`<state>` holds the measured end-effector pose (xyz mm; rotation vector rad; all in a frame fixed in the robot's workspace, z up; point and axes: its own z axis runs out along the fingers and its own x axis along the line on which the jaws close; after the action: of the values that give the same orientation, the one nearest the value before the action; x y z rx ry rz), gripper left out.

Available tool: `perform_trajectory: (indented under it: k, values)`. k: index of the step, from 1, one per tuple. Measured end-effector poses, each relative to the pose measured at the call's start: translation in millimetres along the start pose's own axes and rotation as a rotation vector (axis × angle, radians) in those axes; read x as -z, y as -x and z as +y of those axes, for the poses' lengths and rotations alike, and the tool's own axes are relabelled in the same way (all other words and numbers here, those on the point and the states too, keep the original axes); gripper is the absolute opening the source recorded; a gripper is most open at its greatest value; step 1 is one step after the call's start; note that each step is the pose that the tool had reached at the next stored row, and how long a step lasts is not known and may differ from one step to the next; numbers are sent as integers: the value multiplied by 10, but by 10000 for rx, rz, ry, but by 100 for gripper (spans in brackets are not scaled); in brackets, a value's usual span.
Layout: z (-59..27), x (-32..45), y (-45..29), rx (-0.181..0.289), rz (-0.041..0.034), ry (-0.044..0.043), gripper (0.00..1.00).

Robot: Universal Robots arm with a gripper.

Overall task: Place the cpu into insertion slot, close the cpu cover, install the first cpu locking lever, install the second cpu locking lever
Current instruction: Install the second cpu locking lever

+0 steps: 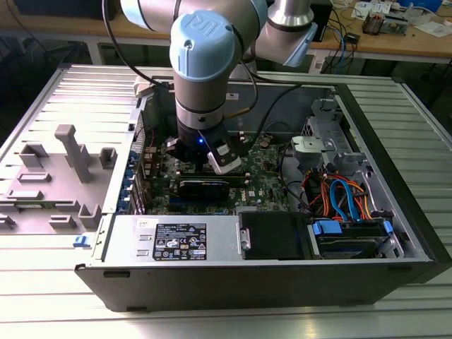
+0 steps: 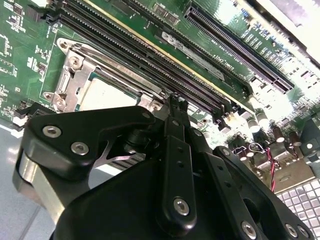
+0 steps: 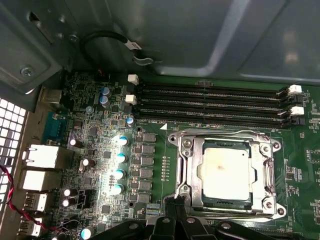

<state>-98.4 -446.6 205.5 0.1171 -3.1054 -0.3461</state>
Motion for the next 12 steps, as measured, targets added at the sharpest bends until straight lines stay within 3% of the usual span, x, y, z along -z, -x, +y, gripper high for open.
perform_trajectory:
  k: [12]
  values:
    - [3, -39, 1, 67, 11, 63, 11]
